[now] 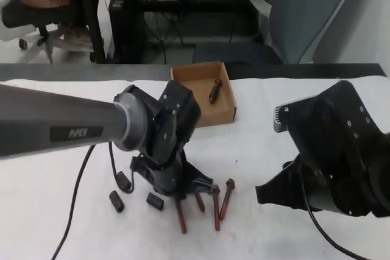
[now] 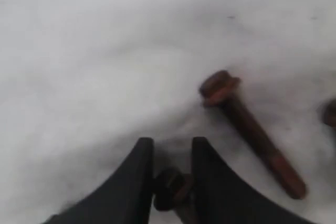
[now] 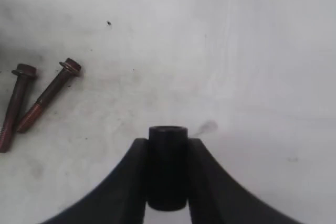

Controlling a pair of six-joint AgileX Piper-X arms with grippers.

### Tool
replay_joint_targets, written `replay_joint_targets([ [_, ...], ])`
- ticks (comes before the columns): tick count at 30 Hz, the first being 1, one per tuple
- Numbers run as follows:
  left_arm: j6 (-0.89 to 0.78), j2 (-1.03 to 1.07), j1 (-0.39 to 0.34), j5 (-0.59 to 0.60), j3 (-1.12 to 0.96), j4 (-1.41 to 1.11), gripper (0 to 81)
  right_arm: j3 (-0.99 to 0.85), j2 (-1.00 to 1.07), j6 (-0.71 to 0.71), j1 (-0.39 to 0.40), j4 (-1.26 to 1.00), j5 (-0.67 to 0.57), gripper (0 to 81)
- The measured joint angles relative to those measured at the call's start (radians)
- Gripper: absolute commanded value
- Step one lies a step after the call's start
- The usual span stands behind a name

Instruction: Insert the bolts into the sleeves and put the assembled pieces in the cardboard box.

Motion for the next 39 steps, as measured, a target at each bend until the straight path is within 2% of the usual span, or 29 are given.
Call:
replay_joint_targets([
  [5, 0.106, -0.172, -0.011, 0.024, 0.063, -0.101, 1.8, 0.126, -0.091, -0.07, 0.055, -0.172, -0.045, 0.6],
  [9, 0.215, -0.383, -0.011, 0.035, 0.195, -0.328, 1.8, 0.258, -0.198, -0.08, 0.108, -0.325, -0.109, 0.6],
  [14, 0.266, -0.589, -0.014, 0.244, 0.416, -0.673, 1.8, 0.437, -0.295, -0.184, 0.174, -0.669, -0.27, 0.6],
  [18, 0.288, -0.664, -0.046, 0.337, 0.544, -0.906, 1.8, 0.507, -0.301, -0.251, 0.234, -0.903, -0.327, 0.6],
  [22, 0.318, -0.674, -0.083, 0.417, 0.599, -0.978, 1.8, 0.513, -0.301, -0.304, 0.263, -0.962, -0.329, 0.6],
  [26, 0.341, -0.674, -0.123, 0.446, 0.604, -1.008, 1.8, 0.516, -0.283, -0.317, 0.271, -0.971, -0.314, 0.6],
  [32, 0.363, -0.674, -0.139, 0.445, 0.604, -1.03, 1.8, 0.516, -0.277, -0.317, 0.271, -0.973, -0.261, 0.6],
  [39, 0.387, -0.674, -0.139, 0.4, 0.604, -1.038, 1.8, 0.516, -0.277, -0.31, 0.271, -1.031, -0.297, 0.6],
])
